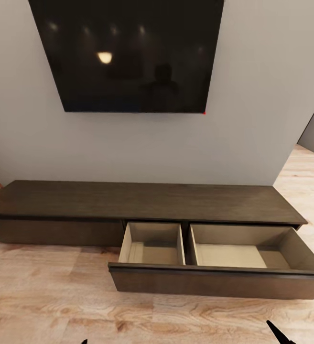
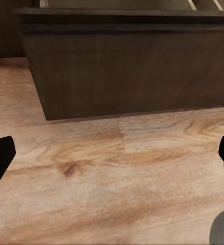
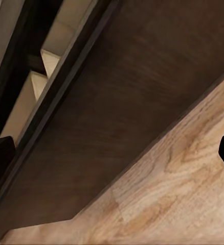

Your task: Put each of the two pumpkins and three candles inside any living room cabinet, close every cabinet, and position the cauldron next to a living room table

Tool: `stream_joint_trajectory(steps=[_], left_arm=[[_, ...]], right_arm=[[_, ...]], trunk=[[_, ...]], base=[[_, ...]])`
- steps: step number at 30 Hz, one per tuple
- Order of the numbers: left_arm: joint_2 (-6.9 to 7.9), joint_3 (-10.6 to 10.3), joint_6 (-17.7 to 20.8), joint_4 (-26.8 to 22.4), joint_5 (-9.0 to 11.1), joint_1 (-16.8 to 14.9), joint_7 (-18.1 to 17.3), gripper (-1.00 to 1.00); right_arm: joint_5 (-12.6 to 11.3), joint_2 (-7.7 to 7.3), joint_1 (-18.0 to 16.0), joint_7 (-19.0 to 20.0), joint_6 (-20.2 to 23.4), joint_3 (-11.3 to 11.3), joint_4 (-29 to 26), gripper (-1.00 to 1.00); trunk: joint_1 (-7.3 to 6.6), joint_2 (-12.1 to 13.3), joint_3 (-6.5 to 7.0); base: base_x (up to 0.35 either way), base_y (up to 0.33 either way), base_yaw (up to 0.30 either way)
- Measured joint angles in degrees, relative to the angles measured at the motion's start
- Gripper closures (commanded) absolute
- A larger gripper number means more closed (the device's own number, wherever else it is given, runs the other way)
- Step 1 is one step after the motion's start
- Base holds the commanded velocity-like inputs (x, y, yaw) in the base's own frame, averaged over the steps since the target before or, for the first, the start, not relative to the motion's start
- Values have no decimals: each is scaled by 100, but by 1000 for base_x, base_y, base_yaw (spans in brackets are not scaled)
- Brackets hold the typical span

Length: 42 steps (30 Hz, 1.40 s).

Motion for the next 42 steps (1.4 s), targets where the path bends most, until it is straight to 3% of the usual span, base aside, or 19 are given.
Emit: stream_joint_trajectory(steps=[3,8,12,15,19,27,34,42], left_arm=[[0,-5,7,-36,227,5,6,-100],[19,4,-1,-17,410,3,3,-100],[30,12,1,1,514,6,-4,-100],[51,9,-41,54,752,7,-5,-100],[59,10,-67,271,872,-2,-1,-100],[53,25,-155,793,926,-49,1,-100],[49,21,-303,1679,935,-89,7,-100],[49,27,-452,1826,926,-97,10,-100]], right_arm=[[229,12,0,3,-27,4,101,-100],[498,16,0,-3,-40,-1,195,-100],[550,20,0,-1,-46,-6,226,-100],[587,21,0,4,-151,-5,236,-100],[590,24,0,9,-314,-9,253,-100],[593,19,0,77,-417,-31,359,-100],[599,19,0,32,-411,-6,372,-100],[598,25,0,5,-417,-1,379,-100]], trunk=[[-66,120,54],[-176,321,144],[-264,481,215],[-330,602,269],[-417,762,341],[-593,1083,485],[-747,1364,610],[-923,1685,754]], base=[[0,0,0],[0,0,0],[0,0,0],[0,0,0],[0,0,0],[0,0,0],[0,0,0],[0,0,0]])
